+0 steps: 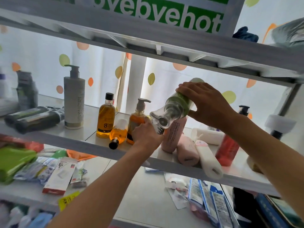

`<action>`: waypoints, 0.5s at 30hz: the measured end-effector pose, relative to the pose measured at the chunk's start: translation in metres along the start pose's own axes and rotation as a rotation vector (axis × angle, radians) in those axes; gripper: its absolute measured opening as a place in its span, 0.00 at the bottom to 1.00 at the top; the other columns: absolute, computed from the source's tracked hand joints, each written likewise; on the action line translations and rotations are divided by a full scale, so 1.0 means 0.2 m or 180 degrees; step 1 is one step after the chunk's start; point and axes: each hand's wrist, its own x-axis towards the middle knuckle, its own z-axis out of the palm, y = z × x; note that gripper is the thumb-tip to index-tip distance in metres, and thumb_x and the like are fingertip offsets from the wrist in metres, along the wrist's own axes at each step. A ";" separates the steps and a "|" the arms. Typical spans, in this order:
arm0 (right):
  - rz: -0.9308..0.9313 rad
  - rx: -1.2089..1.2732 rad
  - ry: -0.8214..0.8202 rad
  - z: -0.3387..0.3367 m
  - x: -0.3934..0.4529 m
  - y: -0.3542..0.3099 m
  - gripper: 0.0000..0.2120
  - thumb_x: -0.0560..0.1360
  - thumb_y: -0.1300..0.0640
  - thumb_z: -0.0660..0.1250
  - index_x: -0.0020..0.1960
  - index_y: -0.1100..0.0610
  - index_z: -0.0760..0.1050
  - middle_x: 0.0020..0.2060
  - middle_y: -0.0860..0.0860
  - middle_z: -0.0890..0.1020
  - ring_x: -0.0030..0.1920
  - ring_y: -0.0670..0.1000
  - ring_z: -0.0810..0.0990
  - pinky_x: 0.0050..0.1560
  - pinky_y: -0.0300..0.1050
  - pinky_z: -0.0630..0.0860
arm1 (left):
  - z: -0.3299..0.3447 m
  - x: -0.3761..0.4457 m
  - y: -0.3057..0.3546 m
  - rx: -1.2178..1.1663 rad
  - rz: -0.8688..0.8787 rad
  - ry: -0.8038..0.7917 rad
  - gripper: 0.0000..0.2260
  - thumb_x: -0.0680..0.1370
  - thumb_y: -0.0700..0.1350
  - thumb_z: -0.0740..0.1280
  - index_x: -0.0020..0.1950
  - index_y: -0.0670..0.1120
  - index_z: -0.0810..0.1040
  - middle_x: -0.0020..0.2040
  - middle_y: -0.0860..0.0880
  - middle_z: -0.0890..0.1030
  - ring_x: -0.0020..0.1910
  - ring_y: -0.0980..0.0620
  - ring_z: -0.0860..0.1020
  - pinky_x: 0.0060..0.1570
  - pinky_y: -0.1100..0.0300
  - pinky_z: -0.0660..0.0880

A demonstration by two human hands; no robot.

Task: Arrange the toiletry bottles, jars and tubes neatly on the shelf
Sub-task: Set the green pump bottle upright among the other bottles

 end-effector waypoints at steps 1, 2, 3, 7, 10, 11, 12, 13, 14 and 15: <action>-0.0023 0.0002 0.0010 0.00 0.00 0.01 0.31 0.65 0.57 0.79 0.65 0.58 0.73 0.63 0.56 0.78 0.62 0.59 0.77 0.60 0.55 0.74 | 0.02 0.00 0.00 0.0008 -0.0031 0.0002 0.33 0.68 0.68 0.66 0.61 0.44 0.74 0.48 0.48 0.82 0.47 0.47 0.80 0.42 0.58 0.74; -0.0047 0.0006 0.0016 0.00 0.00 0.01 0.31 0.65 0.57 0.79 0.65 0.58 0.73 0.63 0.56 0.78 0.62 0.59 0.77 0.60 0.55 0.74 | 0.03 0.00 0.01 -0.0001 -0.0074 -0.0002 0.33 0.68 0.69 0.65 0.60 0.44 0.74 0.46 0.48 0.82 0.46 0.47 0.81 0.43 0.58 0.77; -0.0069 0.0015 0.0017 0.00 0.00 0.01 0.31 0.64 0.58 0.80 0.65 0.59 0.73 0.63 0.56 0.78 0.62 0.60 0.77 0.60 0.55 0.74 | 0.05 0.00 0.01 0.0028 -0.0118 -0.0012 0.33 0.68 0.69 0.65 0.60 0.44 0.75 0.45 0.48 0.82 0.44 0.47 0.81 0.43 0.56 0.78; -0.0091 0.0066 0.0029 0.02 -0.01 0.02 0.33 0.63 0.59 0.80 0.65 0.58 0.73 0.63 0.56 0.78 0.62 0.59 0.76 0.60 0.55 0.74 | 0.11 -0.01 0.03 0.0221 -0.0227 -0.0097 0.34 0.68 0.70 0.63 0.60 0.43 0.75 0.47 0.47 0.82 0.46 0.46 0.81 0.43 0.56 0.79; -0.0078 0.0158 0.0033 0.04 -0.02 0.02 0.33 0.63 0.59 0.80 0.65 0.58 0.73 0.64 0.55 0.78 0.63 0.58 0.76 0.60 0.54 0.74 | 0.13 -0.01 0.03 0.0288 -0.0213 -0.0126 0.32 0.70 0.68 0.63 0.60 0.43 0.76 0.52 0.45 0.82 0.52 0.45 0.80 0.45 0.55 0.76; -0.0086 0.0194 0.0041 0.05 -0.03 0.01 0.33 0.63 0.60 0.80 0.65 0.58 0.73 0.64 0.55 0.78 0.63 0.58 0.76 0.60 0.55 0.74 | 0.13 0.00 0.03 0.0367 -0.0188 -0.0148 0.32 0.71 0.69 0.62 0.60 0.43 0.76 0.54 0.44 0.81 0.53 0.44 0.79 0.46 0.55 0.75; -0.0093 0.0210 0.0046 0.06 -0.03 0.01 0.33 0.63 0.61 0.80 0.65 0.58 0.73 0.64 0.55 0.78 0.64 0.58 0.76 0.60 0.55 0.74 | 0.14 0.00 0.04 0.0477 -0.0175 -0.0189 0.33 0.71 0.70 0.60 0.60 0.43 0.76 0.55 0.43 0.80 0.54 0.43 0.78 0.47 0.54 0.75; -0.0093 0.0212 0.0053 0.07 -0.04 0.00 0.33 0.63 0.61 0.80 0.65 0.58 0.73 0.64 0.55 0.77 0.64 0.58 0.75 0.61 0.55 0.73 | 0.14 0.00 0.04 0.0601 -0.0169 -0.0271 0.35 0.72 0.71 0.57 0.60 0.43 0.77 0.56 0.43 0.78 0.55 0.42 0.76 0.47 0.53 0.75; -0.0079 0.0211 0.0078 0.08 -0.04 0.00 0.33 0.63 0.60 0.80 0.65 0.58 0.73 0.64 0.55 0.77 0.64 0.58 0.75 0.61 0.55 0.73 | 0.16 0.00 0.04 0.0721 -0.0177 -0.0326 0.36 0.73 0.72 0.54 0.60 0.43 0.77 0.56 0.42 0.76 0.55 0.42 0.75 0.47 0.53 0.75; -0.0042 0.0216 0.0118 0.08 -0.05 -0.01 0.32 0.63 0.60 0.80 0.65 0.58 0.73 0.64 0.55 0.77 0.64 0.58 0.75 0.61 0.55 0.73 | 0.17 0.00 0.04 0.0730 -0.0201 -0.0341 0.36 0.73 0.72 0.54 0.61 0.43 0.77 0.57 0.42 0.75 0.56 0.42 0.74 0.47 0.53 0.75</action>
